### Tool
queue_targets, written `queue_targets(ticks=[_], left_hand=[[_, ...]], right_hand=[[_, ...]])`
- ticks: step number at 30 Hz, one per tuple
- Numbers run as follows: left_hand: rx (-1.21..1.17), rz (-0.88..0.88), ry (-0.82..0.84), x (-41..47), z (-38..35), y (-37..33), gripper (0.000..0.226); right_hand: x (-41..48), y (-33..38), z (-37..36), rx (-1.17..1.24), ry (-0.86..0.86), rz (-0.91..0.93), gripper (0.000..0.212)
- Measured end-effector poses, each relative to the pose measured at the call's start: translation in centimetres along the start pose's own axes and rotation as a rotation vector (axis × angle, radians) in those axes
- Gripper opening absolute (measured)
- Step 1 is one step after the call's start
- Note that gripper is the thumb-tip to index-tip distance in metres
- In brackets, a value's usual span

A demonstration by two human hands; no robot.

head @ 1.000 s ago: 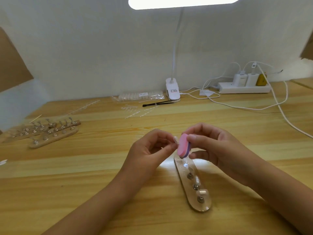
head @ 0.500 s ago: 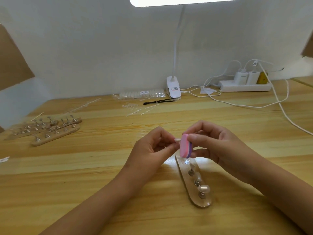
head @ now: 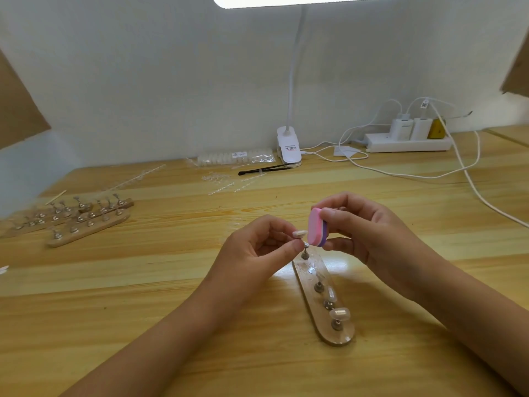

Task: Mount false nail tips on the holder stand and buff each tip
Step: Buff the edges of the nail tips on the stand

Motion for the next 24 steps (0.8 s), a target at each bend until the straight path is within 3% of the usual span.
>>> queue_targets(ticks=[7,11,14,19,24], left_hand=[[0.011,-0.020,-0.031,0.08,0.11,-0.09,0.012],[0.041,-0.043,-0.031,0.07,-0.05,-0.07,0.012],[0.049,-0.049,-0.043,0.09,0.02,-0.04,0.012],[0.086,-0.059,-0.033,0.05,-0.07,0.17,0.011],[0.096,-0.072,-0.027,0.10,-0.02,0.28,0.007]], right_hand=[[-0.21,0.09,-0.42,-0.055,0.053,-0.043,0.016],[-0.12,-0.06,-0.44,-0.026,-0.002,-0.043,0.021],[-0.17,-0.25,-0.63,-0.012,0.063,-0.066,0.016],[0.13,-0.26,-0.23,0.023,-0.026,-0.057,0.031],[0.07,-0.14,-0.10,-0.017,0.022,-0.078,0.033]])
Point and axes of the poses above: each hand's wrist, its own x-axis towards the middle knuckle, its own z-axis out of the back of the hand, y = z × x, the point moved 1 cm from there along x, towards the middle knuckle, and after that the axes turned 2 degrees about -x, right-handed, at the moved point
